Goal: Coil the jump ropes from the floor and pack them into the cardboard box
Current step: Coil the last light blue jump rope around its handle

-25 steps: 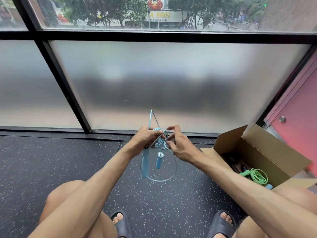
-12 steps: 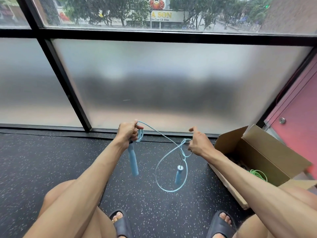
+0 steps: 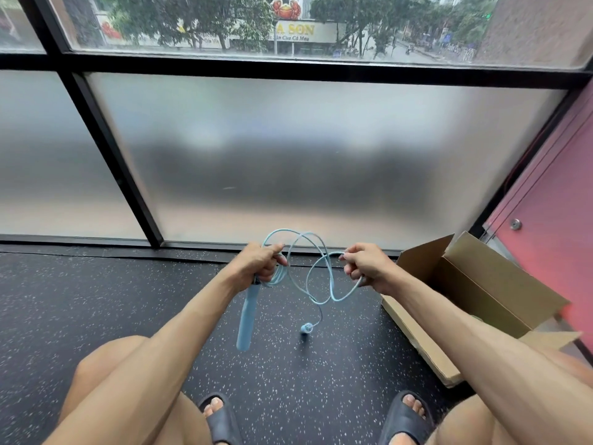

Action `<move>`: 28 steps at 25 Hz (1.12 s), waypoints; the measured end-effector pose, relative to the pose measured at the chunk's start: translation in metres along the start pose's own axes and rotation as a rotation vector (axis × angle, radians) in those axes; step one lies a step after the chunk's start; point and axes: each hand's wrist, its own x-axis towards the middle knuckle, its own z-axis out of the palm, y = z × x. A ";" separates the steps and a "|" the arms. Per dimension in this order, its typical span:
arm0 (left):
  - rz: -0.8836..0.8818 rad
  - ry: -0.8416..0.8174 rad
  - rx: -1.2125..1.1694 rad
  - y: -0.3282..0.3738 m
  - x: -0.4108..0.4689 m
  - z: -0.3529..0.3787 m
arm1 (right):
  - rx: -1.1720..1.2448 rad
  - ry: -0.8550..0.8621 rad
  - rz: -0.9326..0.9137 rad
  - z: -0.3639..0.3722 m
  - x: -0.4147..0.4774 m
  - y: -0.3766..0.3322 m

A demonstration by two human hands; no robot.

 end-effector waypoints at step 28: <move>0.159 -0.482 -0.344 0.043 -0.020 0.003 | -0.124 -0.164 -0.521 0.052 -0.005 -0.020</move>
